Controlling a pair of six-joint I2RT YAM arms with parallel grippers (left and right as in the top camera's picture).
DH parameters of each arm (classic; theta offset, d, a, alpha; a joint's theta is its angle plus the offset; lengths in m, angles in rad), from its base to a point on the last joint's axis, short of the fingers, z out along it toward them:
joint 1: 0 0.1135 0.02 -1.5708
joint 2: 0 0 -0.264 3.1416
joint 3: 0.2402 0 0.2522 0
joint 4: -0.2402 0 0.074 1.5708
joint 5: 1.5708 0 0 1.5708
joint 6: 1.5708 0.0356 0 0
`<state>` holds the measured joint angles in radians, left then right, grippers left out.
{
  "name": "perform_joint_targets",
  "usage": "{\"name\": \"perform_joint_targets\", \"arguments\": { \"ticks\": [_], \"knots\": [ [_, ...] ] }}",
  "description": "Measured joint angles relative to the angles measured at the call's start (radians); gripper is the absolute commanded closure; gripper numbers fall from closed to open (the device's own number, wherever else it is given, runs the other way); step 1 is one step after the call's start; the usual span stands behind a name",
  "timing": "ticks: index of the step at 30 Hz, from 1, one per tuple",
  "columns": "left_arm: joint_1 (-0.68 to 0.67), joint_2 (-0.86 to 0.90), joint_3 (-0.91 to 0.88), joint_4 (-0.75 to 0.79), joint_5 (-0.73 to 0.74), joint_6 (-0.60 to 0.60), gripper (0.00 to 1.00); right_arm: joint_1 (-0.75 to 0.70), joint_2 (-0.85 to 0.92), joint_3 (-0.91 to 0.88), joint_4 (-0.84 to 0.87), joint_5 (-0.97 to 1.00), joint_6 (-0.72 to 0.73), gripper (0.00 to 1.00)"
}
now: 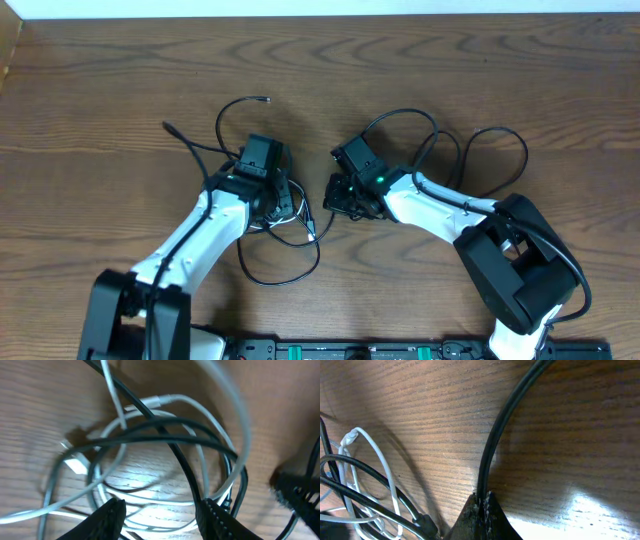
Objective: Untangle cables
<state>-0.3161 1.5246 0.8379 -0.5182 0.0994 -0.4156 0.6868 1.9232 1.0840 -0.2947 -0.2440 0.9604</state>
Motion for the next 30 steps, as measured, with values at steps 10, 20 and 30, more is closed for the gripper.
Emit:
{"name": "perform_joint_targets", "arguments": {
  "ticks": [10,20,30],
  "knots": [
    [-0.038,0.043,-0.001,-0.038,0.080,0.195,0.66,0.005,-0.002,0.000,0.000,0.025,-0.015,0.99],
    [-0.037,-0.081,-0.011,-0.095,0.087,0.273,0.60,0.005,-0.002,0.001,0.001,0.032,-0.030,0.99],
    [-0.038,-0.060,-0.040,-0.080,0.087,0.320,0.49,0.005,-0.002,0.002,0.004,0.037,-0.030,0.99]
  ]
}}
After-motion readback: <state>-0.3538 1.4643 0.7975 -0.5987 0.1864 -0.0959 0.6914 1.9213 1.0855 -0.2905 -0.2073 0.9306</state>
